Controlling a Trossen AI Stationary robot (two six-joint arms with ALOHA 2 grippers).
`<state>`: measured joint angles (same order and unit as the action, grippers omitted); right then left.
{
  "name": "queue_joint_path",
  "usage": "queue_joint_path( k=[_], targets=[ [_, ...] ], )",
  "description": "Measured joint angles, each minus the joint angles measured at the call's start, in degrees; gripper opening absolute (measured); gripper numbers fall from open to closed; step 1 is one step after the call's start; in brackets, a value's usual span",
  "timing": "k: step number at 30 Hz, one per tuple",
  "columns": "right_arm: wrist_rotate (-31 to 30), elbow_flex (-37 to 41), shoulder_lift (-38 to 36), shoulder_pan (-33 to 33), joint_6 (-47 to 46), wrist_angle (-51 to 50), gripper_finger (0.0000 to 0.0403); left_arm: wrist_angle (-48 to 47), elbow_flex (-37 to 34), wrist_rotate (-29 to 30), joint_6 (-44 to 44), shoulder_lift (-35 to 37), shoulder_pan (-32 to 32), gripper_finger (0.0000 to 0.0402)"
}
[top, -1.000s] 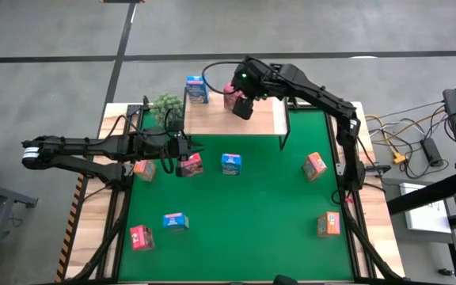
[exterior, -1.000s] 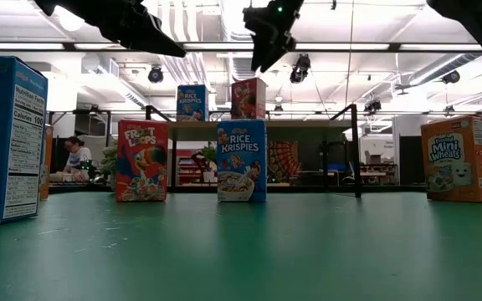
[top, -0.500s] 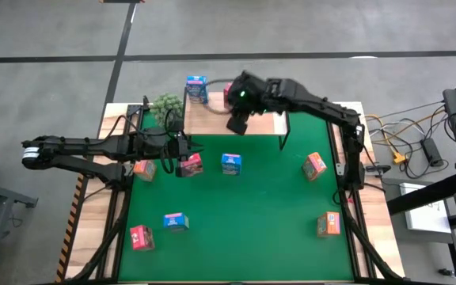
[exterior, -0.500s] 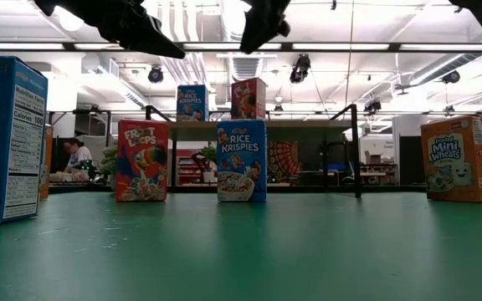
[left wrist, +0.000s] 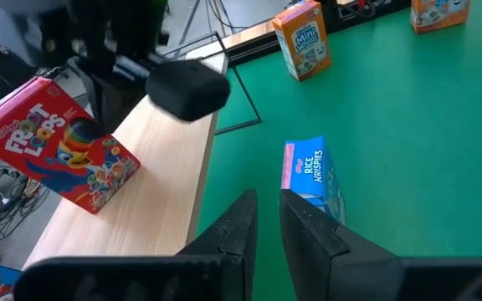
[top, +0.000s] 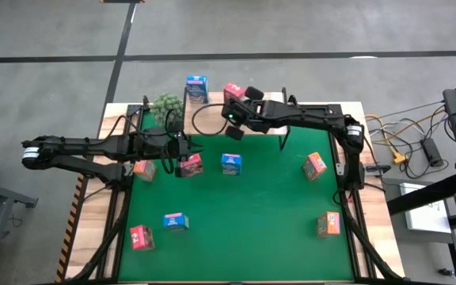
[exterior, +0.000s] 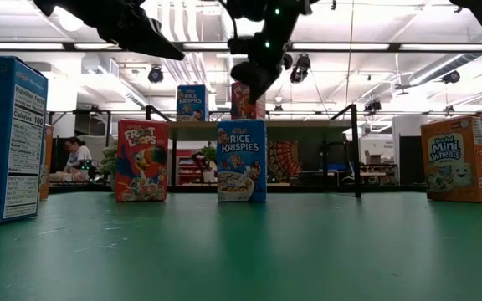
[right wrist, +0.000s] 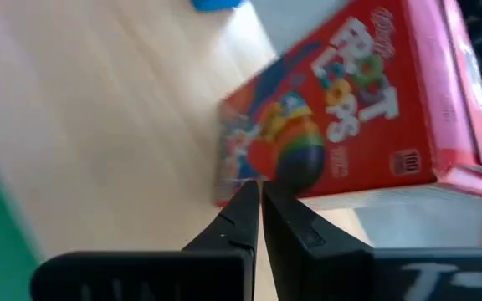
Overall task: Stack cereal on shelf
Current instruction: Put the left red cereal box on the shelf
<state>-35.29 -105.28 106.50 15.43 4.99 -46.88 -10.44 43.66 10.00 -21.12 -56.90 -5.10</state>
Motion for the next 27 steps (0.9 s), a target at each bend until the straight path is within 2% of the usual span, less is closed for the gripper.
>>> queue_joint_path(
  k=[27],
  targets=[
    [-0.6,4.4,-0.3,3.5,3.9,9.9,0.0009,0.1,0.0,0.0,0.2,0.0,0.0,0.0037]
  ],
)
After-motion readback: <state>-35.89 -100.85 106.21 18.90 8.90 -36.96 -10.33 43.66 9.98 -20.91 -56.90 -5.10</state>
